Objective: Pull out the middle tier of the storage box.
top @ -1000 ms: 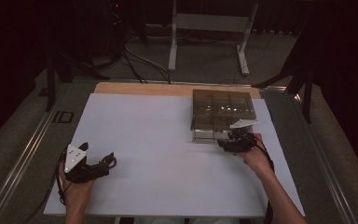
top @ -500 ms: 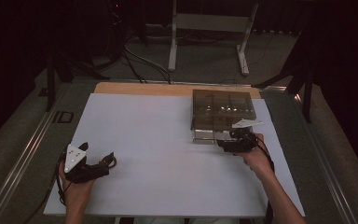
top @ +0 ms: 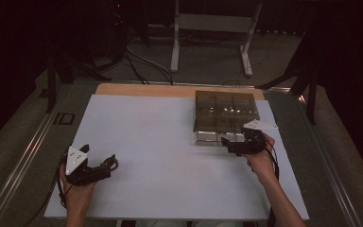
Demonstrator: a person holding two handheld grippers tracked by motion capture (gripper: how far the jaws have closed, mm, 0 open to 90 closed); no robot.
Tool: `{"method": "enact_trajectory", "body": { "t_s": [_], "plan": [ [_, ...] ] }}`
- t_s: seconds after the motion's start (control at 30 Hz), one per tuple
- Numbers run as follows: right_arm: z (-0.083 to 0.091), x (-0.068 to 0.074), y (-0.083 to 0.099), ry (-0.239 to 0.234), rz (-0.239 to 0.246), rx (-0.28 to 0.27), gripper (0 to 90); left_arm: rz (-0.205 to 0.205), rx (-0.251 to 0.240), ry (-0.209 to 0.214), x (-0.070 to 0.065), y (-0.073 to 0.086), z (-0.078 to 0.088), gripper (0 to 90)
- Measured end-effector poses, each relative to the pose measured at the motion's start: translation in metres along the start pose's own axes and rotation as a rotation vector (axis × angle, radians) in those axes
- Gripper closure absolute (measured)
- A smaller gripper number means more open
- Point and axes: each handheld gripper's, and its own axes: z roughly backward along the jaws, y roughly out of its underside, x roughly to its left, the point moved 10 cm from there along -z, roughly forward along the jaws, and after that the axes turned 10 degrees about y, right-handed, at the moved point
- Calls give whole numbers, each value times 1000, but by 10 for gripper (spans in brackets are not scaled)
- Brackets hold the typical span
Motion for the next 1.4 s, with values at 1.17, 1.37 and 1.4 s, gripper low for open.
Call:
{"method": "enact_trajectory", "body": {
  "t_s": [1.17,1.37,1.4],
  "plan": [
    [64,-6,32,81,-1,-249,49,12,-11,-5,2,-1,2,8],
    [66,-8,36,86,-22,-258,49,14,-12,-11,2,0,3,8],
    [66,-7,36,85,-23,-259,49,15,-12,-12,2,0,3,8]
  ]
}}
